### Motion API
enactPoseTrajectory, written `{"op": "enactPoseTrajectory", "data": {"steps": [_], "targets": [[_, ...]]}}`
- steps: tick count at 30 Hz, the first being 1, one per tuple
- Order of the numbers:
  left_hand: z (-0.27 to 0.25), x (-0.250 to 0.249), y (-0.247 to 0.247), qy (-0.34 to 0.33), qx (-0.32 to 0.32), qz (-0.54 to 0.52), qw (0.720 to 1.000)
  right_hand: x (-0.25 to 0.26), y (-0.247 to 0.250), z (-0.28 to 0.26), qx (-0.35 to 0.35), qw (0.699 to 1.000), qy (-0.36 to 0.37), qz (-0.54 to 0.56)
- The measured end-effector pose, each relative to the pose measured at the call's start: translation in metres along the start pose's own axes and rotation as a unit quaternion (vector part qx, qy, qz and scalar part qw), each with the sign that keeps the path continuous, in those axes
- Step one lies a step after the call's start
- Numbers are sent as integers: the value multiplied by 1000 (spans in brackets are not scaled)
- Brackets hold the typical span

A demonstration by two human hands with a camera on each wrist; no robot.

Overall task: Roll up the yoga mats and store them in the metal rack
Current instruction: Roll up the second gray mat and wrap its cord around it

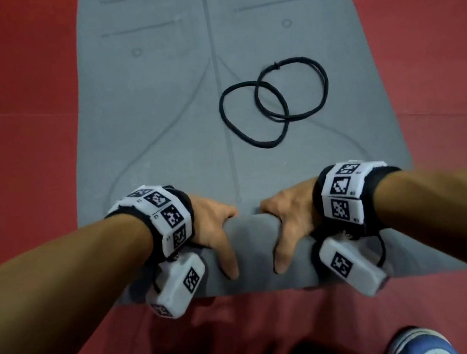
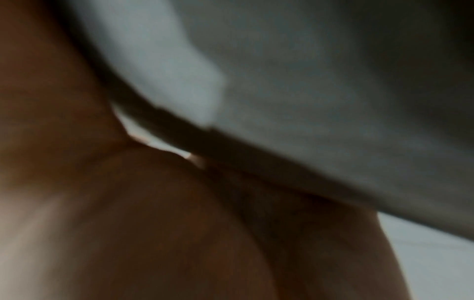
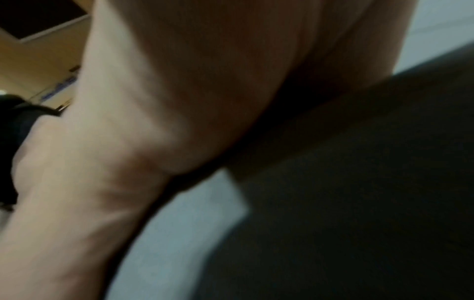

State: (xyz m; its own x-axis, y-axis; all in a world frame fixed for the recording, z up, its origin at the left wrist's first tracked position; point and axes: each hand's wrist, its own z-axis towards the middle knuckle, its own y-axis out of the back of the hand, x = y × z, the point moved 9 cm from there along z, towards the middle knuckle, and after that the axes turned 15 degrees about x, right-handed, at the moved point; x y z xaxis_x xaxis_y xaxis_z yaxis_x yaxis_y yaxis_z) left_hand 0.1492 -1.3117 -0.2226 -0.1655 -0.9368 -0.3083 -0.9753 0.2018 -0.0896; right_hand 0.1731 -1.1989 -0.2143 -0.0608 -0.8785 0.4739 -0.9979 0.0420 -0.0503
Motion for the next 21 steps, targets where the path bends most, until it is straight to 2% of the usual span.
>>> {"op": "enactPoseTrajectory", "data": {"steps": [2,4,6,8,11,12,13,14,16,17,19,21], "targets": [[1,0,1,-2,-4,4,1000,1,3,1,-14,1000,-2,-17],[-5,-5,15,-6,-38,40,998,2,21,-4,-46,998,-7,-48],[-16,-5,40,-20,-99,64,993,2,48,-14,-101,992,-11,-70],[-33,-3,66,-44,-166,45,984,-1,78,-29,-167,981,-29,-95],[-61,-5,96,-47,-322,42,945,-11,111,-57,-250,960,-73,-104],[-64,-9,96,-40,-354,48,933,-14,115,-60,-263,955,-84,-110],[-62,-16,89,-34,-355,57,933,-15,115,-58,-263,952,-93,-124],[-54,-23,77,-33,-330,67,941,-16,112,-53,-255,952,-99,-138],[-34,-34,46,-25,-239,108,965,-19,99,-37,-221,959,-101,-144],[-29,-37,35,-14,-213,154,965,-21,94,-32,-209,962,-103,-140],[-27,-37,30,10,-220,229,948,-25,96,-33,-216,960,-110,-138],[-29,-37,40,21,-230,217,948,-30,111,-43,-253,952,-114,-129]]}}
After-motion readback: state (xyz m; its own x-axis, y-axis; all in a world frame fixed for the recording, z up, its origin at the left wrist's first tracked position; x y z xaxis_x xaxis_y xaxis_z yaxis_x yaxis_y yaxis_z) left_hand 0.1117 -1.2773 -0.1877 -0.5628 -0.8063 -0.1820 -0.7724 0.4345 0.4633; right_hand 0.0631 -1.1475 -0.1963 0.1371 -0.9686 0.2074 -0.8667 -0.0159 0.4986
